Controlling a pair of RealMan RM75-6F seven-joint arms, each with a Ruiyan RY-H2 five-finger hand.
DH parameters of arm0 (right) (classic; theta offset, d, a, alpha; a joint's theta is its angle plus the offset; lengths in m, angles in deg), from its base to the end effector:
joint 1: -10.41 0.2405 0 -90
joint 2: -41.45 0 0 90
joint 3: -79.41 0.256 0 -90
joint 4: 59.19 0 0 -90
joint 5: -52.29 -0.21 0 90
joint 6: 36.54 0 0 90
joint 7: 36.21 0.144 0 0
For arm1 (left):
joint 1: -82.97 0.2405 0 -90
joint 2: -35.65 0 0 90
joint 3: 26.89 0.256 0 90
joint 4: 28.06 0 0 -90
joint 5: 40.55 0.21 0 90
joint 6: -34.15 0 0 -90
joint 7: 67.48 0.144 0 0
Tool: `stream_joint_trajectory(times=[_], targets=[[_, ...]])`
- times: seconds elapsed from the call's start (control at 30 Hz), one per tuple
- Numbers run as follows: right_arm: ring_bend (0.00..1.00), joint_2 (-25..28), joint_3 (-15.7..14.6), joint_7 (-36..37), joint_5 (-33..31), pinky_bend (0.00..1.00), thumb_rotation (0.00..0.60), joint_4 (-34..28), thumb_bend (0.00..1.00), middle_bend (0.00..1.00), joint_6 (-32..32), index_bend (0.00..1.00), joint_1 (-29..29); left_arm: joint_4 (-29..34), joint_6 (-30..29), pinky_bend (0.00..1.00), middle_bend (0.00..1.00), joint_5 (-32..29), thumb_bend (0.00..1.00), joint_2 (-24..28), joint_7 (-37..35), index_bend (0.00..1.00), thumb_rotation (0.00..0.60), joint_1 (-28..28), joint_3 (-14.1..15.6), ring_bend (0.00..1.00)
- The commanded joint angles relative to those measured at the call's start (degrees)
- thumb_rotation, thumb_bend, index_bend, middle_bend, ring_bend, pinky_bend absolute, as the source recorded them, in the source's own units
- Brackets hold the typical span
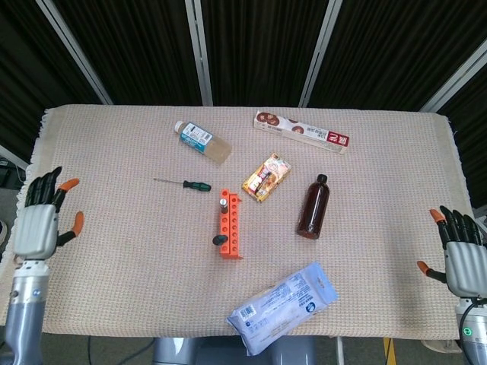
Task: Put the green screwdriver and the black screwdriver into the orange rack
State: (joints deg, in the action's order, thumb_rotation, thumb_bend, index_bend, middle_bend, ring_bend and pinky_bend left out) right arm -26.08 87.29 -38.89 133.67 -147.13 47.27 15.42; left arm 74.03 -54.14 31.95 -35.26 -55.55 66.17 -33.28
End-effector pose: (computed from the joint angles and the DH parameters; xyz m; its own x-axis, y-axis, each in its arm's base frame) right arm -0.3253 -0.2002 0.1620 0.4383 0.0620 0.8967 -0.8979 0.0765 0.4336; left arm -0.2461 0.2422 0.1325 0.2881 -0.1093 0.9513 0.9574 0.0110 -0.2887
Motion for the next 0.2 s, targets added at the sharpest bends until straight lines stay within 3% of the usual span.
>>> stream_joint_trajectory(times=[0.03, 0.2], targets=[[0.00, 0.1, -0.1, -0.6, 0.4, 0.05, 0.600, -0.5, 0.00, 0.02, -0.2, 0.06, 0.4, 1.5, -2.8, 0.00, 0.00, 2.7, 0.45, 2.7, -2.9, 0.20, 0.600, 5.0, 4.4, 0.00], [0.00, 0.0, -0.3, -1.1, 0.9, 0.02, 0.600, -0.9, 0.00, 0.01, -0.1, 0.05, 0.7, 1.8, -3.4, 0.00, 0.00, 4.7, 0.44, 4.1, -5.6, 0.20, 0.600, 8.4, 7.3, 0.00]])
